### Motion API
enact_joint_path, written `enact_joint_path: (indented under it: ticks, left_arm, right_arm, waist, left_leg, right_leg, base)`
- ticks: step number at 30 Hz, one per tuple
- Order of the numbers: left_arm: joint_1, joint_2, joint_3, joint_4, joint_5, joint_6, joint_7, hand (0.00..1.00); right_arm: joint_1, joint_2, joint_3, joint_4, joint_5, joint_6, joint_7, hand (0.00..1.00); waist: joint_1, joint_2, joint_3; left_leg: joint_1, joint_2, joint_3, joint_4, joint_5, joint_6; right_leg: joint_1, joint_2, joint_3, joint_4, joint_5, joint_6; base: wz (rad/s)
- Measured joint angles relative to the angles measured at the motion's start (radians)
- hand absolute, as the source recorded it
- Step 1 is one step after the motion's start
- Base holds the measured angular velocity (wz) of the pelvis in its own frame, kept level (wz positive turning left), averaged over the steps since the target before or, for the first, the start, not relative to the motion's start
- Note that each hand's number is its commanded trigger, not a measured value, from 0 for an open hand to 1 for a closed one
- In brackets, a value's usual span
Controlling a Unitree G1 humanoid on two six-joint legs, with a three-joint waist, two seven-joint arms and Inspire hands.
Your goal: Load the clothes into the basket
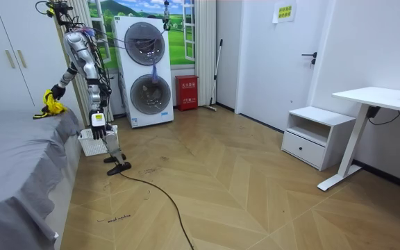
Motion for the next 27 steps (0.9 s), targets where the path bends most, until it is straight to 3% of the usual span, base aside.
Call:
enact_joint_path:
  ticks: [3,8,12,15,22,24,27]
  left_arm:
    - [0.035,0.002,0.021,-0.018,0.0,0.005,0.002,0.0]
    - [0.06,0.001,0.047,-0.045,0.022,0.01,0.002,0.0]
    - [0.061,0.001,0.06,-0.081,0.038,0.028,0.002,0.0]
    - [0.06,-0.001,0.069,-0.081,0.08,0.04,0.0,0.0]
    - [0.059,-0.018,0.089,-0.094,0.109,0.051,0.002,0.0]
    - [0.054,-0.019,0.086,-0.107,0.111,0.055,0.002,0.0]
    - [0.047,-0.019,0.086,-0.109,0.11,0.055,0.002,0.0]
  right_arm:
    - [0.088,0.0,-0.008,-0.148,0.045,0.003,-0.003,1.0]
    - [0.165,0.001,-0.056,-0.301,0.07,0.004,-0.003,1.0]
    - [0.237,0.001,-0.082,-0.435,0.107,0.005,-0.01,1.0]
    - [0.269,0.002,-0.093,-0.481,0.098,0.013,-0.009,1.0]
    - [0.355,0.009,-0.201,-0.596,0.088,0.026,-0.017,1.0]
    - [0.359,0.018,-0.218,-0.621,0.075,0.026,-0.021,1.0]
    - [0.399,0.038,-0.24,-0.631,0.077,0.025,-0.025,1.0]
  waist:
    - [-0.016,-0.005,-0.0106]
    - [-0.062,-0.003,-0.0147]
    - [-0.068,-0.004,-0.0157]
    - [-0.095,-0.005,-0.0159]
    - [-0.131,-0.003,-0.0146]
    - [-0.177,-0.006,-0.0122]
    - [-0.183,-0.009,-0.0125]
  left_leg:
    - [0.043,0.004,0.021,-0.015,0.0,0.0]
    - [0.094,0.006,0.044,-0.036,-0.001,0.0]
    - [0.13,0.018,0.096,-0.052,-0.009,-0.004]
    - [0.146,0.021,0.1,-0.052,-0.014,-0.007]
    - [0.197,0.041,0.204,-0.061,-0.036,-0.02]
    - [0.195,0.044,0.226,-0.062,-0.041,-0.022]
    - [0.204,0.052,0.271,-0.06,-0.047,-0.027]
  right_leg:
    - [0.034,0.009,0.027,-0.014,0.0,0.002]
    - [0.064,0.014,0.051,-0.009,0.0,0.004]
    - [0.065,0.031,0.107,-0.008,0.004,0.001]
    - [0.077,0.035,0.116,-0.011,0.006,-0.001]
    - [0.082,0.064,0.208,0.002,0.008,-0.005]
    - [0.07,0.071,0.229,0.004,0.008,-0.006]
    - [0.063,0.083,0.273,0.005,0.012,-0.011]
  base:
    - [-0.16]
    - [-0.14]
    - [-0.38]
    - [-0.2]
    - [-0.4]
    - [-0.34]
    - [-0.48]
